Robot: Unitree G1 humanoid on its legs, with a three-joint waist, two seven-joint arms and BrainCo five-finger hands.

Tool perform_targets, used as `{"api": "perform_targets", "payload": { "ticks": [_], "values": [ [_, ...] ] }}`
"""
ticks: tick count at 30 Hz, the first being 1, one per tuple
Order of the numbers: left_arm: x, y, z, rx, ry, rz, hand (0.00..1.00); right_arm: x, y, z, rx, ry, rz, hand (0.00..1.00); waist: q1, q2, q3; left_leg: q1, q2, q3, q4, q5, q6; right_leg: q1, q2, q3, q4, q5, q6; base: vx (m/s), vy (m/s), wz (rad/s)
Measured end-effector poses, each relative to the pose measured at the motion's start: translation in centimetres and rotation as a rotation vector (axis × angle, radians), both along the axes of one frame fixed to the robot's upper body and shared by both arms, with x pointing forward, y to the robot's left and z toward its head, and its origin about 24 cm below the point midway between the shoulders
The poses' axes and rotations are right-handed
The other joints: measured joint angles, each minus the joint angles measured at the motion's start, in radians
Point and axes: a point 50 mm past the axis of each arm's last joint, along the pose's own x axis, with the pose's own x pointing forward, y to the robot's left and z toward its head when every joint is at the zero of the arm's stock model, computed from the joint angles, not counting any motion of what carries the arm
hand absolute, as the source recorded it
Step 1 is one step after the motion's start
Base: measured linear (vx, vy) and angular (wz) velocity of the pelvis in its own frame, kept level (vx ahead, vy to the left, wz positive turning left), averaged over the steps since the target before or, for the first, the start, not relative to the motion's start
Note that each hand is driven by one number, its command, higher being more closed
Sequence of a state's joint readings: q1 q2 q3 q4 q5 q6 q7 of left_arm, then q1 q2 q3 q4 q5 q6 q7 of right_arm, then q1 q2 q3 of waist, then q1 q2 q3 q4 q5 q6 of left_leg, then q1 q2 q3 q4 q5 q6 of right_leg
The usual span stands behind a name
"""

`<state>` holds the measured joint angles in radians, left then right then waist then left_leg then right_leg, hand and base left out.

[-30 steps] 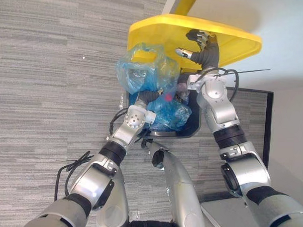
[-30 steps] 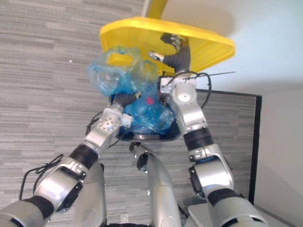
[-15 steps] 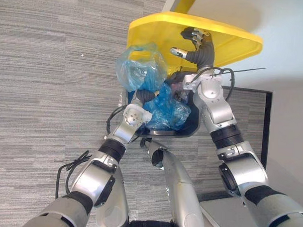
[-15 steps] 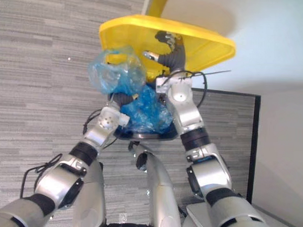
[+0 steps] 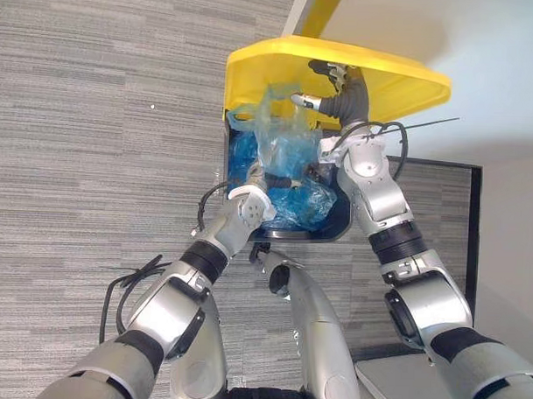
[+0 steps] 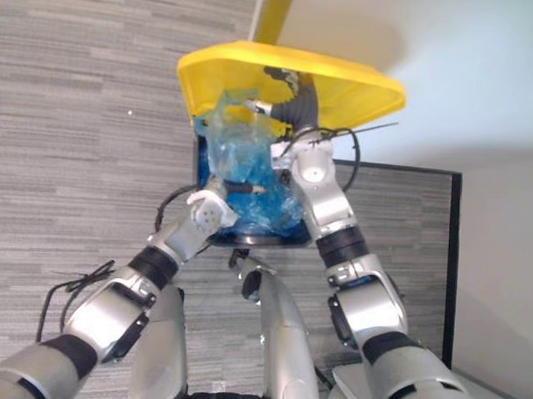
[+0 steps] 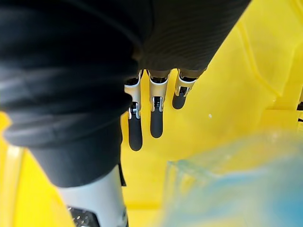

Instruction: Gather rubbish on tea table into small bin, then transfer packed bag to large trash can.

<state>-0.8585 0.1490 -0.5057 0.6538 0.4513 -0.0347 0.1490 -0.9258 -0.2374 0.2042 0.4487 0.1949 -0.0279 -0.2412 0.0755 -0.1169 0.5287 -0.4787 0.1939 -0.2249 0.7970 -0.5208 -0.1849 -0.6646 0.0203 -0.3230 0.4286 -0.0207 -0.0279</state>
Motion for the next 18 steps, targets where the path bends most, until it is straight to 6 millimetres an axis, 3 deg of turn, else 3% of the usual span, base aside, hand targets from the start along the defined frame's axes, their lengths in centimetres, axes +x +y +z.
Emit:
{"api": "perform_targets", "payload": {
  "ticks": [4,7,10,14,18],
  "values": [
    [-0.3,0.1,1.0,0.02,-0.059,-0.031,0.0,-0.1,-0.4,-1.3,-0.01,0.033,-0.009,0.0,0.007,0.0,0.0,0.022,-0.003,0.001,-0.02,0.009,0.002,0.026,0.0,0.0,-0.024,0.006,-0.006,-0.04,-0.017,0.03],
    [-0.5,1.2,1.7,0.009,-0.096,-0.016,0.0,-0.2,-1.1,-2.7,-0.044,0.061,-0.039,0.0,0.016,0.018,-0.01,0.028,-0.007,-0.001,-0.03,0.019,-0.002,0.038,0.0,0.0,-0.039,0.012,0.0,-0.02,-0.01,0.03],
    [-0.9,4.0,1.3,-0.067,-0.108,0.05,0.0,-0.3,-2.2,-4.5,-0.06,0.107,-0.066,0.0,0.027,0.048,-0.025,0.035,-0.014,0.001,-0.05,0.033,-0.003,0.042,-0.005,0.004,-0.049,0.024,-0.003,-0.01,0.001,0.01],
    [-2.0,10.1,-1.4,-0.169,-0.051,0.229,0.0,0.0,-4.1,-7.3,-0.125,0.209,-0.133,0.0,0.037,0.052,-0.028,0.09,-0.016,0.001,-0.099,0.05,0.003,0.085,-0.007,0.003,-0.068,0.018,0.005,0.0,-0.024,0.06],
    [-4.0,13.9,-3.9,-0.258,0.019,0.348,0.0,-0.3,-5.9,-9.1,-0.148,0.27,-0.175,0.0,0.041,0.055,-0.03,0.113,-0.023,0.0,-0.133,0.062,0.018,0.11,-0.012,0.001,-0.095,0.02,0.015,-0.02,-0.022,0.07]
  ]
}}
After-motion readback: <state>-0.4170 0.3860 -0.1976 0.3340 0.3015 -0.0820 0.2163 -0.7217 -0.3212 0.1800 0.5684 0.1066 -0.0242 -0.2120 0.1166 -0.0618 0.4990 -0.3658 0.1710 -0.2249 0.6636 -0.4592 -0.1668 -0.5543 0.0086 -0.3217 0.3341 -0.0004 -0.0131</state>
